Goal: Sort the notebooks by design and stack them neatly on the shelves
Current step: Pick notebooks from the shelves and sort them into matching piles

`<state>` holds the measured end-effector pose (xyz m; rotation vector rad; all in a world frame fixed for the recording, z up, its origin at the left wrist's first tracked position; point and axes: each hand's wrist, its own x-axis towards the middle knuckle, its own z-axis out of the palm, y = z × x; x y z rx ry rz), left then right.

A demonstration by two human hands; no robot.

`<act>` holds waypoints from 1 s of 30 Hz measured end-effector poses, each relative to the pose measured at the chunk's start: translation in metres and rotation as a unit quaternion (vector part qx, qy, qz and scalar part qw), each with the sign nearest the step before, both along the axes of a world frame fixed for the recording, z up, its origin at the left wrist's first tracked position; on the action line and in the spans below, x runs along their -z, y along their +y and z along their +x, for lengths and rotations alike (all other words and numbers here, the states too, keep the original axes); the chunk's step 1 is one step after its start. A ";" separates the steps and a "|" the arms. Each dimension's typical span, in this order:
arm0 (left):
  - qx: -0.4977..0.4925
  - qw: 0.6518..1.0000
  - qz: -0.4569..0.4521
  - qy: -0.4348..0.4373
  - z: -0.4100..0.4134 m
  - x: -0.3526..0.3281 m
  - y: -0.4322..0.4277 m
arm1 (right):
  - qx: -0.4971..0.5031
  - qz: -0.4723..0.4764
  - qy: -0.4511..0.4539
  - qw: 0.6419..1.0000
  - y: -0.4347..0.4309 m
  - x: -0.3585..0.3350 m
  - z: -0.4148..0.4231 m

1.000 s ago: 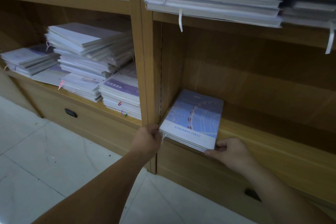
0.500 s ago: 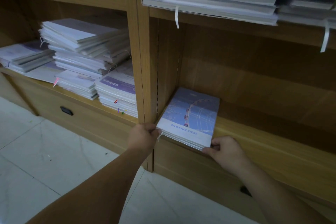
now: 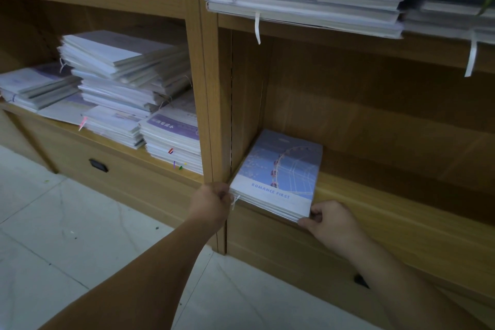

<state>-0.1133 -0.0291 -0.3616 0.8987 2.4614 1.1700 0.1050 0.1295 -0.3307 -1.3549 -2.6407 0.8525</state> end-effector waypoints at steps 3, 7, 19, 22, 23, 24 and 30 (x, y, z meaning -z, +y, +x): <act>-0.010 1.000 -0.003 -0.011 0.001 -0.003 -0.001 | 0.006 0.003 -0.036 0.999 0.008 -0.002 0.004; -0.021 0.998 -0.046 -0.030 -0.001 -0.007 -0.010 | 0.006 0.009 -0.061 0.998 0.018 0.003 0.011; 0.084 0.982 -0.145 -0.088 0.028 -0.047 -0.039 | -0.008 0.048 -0.088 0.995 -0.016 -0.035 0.028; 0.102 0.990 -0.074 -0.067 0.058 -0.072 -0.053 | -0.030 0.070 -0.077 0.994 -0.044 -0.061 0.042; 0.108 0.991 -0.039 -0.063 0.071 -0.080 -0.058 | -0.039 0.083 -0.078 0.993 -0.053 -0.071 0.048; 0.118 0.991 -0.012 -0.065 0.085 -0.087 -0.063 | -0.048 0.097 -0.087 0.990 -0.061 -0.083 0.055; 0.186 0.979 0.081 -0.026 0.145 -0.170 -0.069 | -0.074 0.164 -0.081 0.980 -0.085 -0.202 0.113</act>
